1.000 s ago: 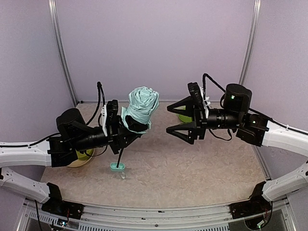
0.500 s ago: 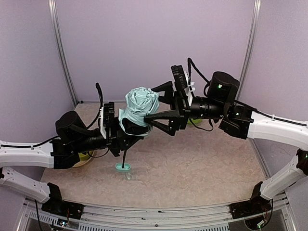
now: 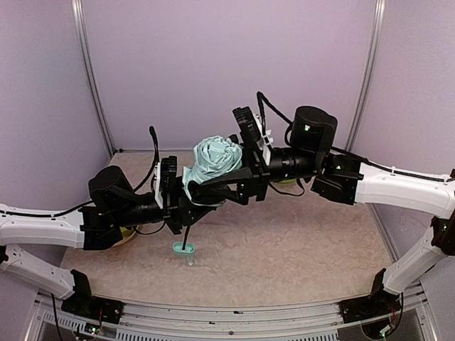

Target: Put away the umbrella

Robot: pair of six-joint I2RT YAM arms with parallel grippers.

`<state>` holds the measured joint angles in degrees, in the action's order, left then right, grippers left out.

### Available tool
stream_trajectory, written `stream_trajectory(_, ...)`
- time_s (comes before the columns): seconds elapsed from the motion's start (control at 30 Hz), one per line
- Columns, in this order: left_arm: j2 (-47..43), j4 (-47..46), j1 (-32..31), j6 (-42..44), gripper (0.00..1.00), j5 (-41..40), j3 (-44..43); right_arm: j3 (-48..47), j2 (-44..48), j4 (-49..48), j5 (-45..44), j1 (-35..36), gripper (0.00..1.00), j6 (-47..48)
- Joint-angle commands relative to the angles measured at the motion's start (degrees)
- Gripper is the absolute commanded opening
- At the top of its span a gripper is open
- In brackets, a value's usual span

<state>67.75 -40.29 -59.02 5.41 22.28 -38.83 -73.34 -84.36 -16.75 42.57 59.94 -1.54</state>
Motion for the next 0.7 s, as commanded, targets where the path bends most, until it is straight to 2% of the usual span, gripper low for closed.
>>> stream_trajectory(0.0, 0.3, -2.73, -0.3, 0.14, 0.0, 0.61, -2.82, -1.67, -0.38, 3.8, -0.71, 0.68, 0.64, 1.08)
stream_trajectory(0.07, 0.62, -2.81, -0.39, 0.13, 0.0, 0.86, -3.36, -1.96, -0.78, 4.54, -0.29, 0.71, 0.59, 1.1)
stream_trajectory(0.2, 1.39, -2.95, -0.39, 0.17, 0.0, 0.89, -3.79, -1.31, -0.42, 2.82, 0.51, 0.79, 0.35, 0.4)
stream_trajectory(0.27, 1.51, -2.68, -0.41, -0.06, 0.0, 0.61, -3.67, -0.64, 0.35, 2.07, 0.8, 0.8, 0.2, 0.39)
stream_trajectory(0.33, 1.45, -1.78, -0.39, -0.26, 0.05, -0.15, -3.47, 0.56, 1.53, 1.01, -0.07, 0.75, 0.1, 0.44)
stream_trajectory(0.43, 0.82, -0.45, -0.14, -0.39, 0.28, -1.99, -2.31, 1.88, 3.37, 0.84, -2.32, 0.59, 0.03, 0.97)
stream_trajectory(0.53, -0.22, 1.77, 0.33, -0.37, 0.65, -3.99, -0.43, 1.93, 4.83, 2.88, -5.51, -0.41, 0.0, 0.59)
stream_trajectory(0.57, -0.57, 3.34, 0.44, 0.11, 0.74, -4.67, 0.24, 1.58, 5.34, 4.23, -7.16, -1.0, 0.0, 0.43)
stream_trajectory(0.6, -0.98, 5.0, 0.53, 0.66, 0.89, -5.72, 0.96, 1.23, 6.01, 5.88, -8.95, -1.7, 0.0, 0.34)
stream_trajectory(0.63, -1.52, 6.73, 0.65, 0.89, 0.98, -7.45, 1.81, 0.79, 6.87, 7.68, -11.02, -2.55, 0.0, 0.25)
stream_trajectory(0.67, -2.27, 7.98, 0.82, 0.91, 0.99, -10.2, 3.35, 0.42, 7.74, 9.77, -13.61, -3.48, 0.0, 0.23)
